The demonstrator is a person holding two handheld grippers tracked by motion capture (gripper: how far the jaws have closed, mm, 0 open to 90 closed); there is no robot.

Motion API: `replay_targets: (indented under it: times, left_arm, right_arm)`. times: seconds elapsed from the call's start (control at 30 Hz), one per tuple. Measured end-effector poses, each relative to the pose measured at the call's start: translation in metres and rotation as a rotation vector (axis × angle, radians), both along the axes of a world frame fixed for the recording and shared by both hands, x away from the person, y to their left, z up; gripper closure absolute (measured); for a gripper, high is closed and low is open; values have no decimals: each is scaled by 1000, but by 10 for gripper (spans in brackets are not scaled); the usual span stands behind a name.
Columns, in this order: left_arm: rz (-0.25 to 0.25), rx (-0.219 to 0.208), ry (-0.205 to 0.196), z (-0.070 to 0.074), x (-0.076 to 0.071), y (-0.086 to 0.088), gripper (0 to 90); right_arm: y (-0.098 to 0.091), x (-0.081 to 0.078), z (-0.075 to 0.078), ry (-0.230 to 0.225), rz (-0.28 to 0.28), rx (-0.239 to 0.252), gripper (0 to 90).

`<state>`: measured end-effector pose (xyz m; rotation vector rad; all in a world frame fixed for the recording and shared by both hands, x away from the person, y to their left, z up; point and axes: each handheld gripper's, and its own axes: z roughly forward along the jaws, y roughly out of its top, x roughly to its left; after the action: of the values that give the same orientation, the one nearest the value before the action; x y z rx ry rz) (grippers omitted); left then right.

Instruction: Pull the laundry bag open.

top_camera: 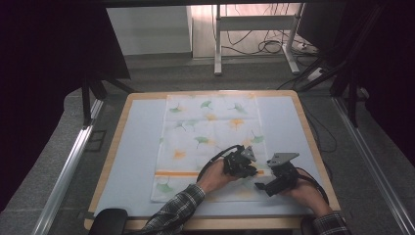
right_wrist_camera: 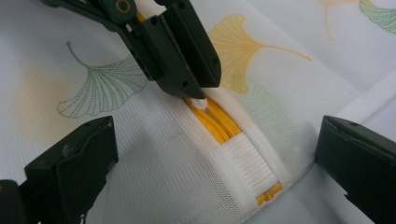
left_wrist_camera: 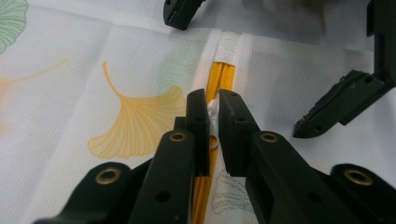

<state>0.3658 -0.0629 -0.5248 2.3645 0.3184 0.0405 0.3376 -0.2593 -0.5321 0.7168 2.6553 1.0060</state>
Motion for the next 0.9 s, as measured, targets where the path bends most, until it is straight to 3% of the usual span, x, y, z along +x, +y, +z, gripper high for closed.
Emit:
replay_targets:
  times: [0.2, 0.4, 0.5, 0.6, 0.9]
  left_arm:
    - [10, 24, 16, 3, 1, -2, 843]
    - [1, 5, 53, 3, 4, 1, 844]
    - [6, 5, 39, 5, 4, 2, 845]
    - [7, 18, 29, 5, 3, 2, 846]
    - [-1, 39, 29, 6, 4, 6, 849]
  right_arm:
    - [0, 0, 0, -2, 3, -4, 0]
    - [4, 1, 4, -7, -2, -30, 41]
    - [9, 1, 6, 0, 21, -6, 61]
    - [11, 0, 3, -2, 46, -20, 54]
    - [10, 1, 2, 1, 44, -8, 59]
